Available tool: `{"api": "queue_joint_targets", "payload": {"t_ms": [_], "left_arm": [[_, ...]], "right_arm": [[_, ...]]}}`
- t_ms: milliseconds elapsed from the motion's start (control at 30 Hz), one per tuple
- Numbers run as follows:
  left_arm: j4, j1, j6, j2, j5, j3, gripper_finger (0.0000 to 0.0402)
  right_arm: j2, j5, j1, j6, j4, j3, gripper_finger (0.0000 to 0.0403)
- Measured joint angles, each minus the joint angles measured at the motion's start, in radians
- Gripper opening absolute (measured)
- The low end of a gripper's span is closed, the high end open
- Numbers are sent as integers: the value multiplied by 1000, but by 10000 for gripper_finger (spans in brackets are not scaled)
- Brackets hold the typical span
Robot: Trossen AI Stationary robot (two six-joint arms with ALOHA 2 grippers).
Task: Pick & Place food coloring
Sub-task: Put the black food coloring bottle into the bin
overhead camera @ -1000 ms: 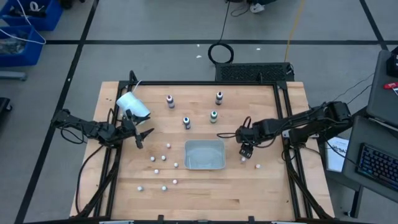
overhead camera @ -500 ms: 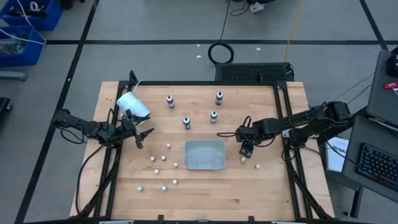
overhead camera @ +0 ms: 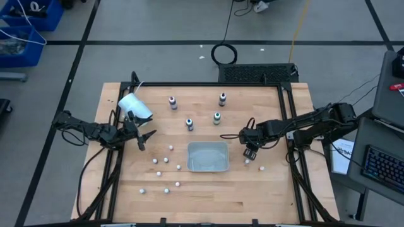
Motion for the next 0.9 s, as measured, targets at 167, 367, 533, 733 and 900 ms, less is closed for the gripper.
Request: {"api": "queue_joint_targets", "payload": {"t_ms": [167,367,533,733,900], "left_arm": [[0,0,0,0,0,0,274],[0,0,0,0,0,0,274],[1,0,0,0,0,0,274],[1,0,0,0,0,0,273],[1,0,0,0,0,0,274]], "right_arm": [[-2,-1,0,-29,6,29,47],[-2,2,15,-121,8,152,52],[-3,30,32,-194,-23,288,48],[8,112,44,-251,-84,437,48],[109,82,51,-323,-85,557,48]]}}
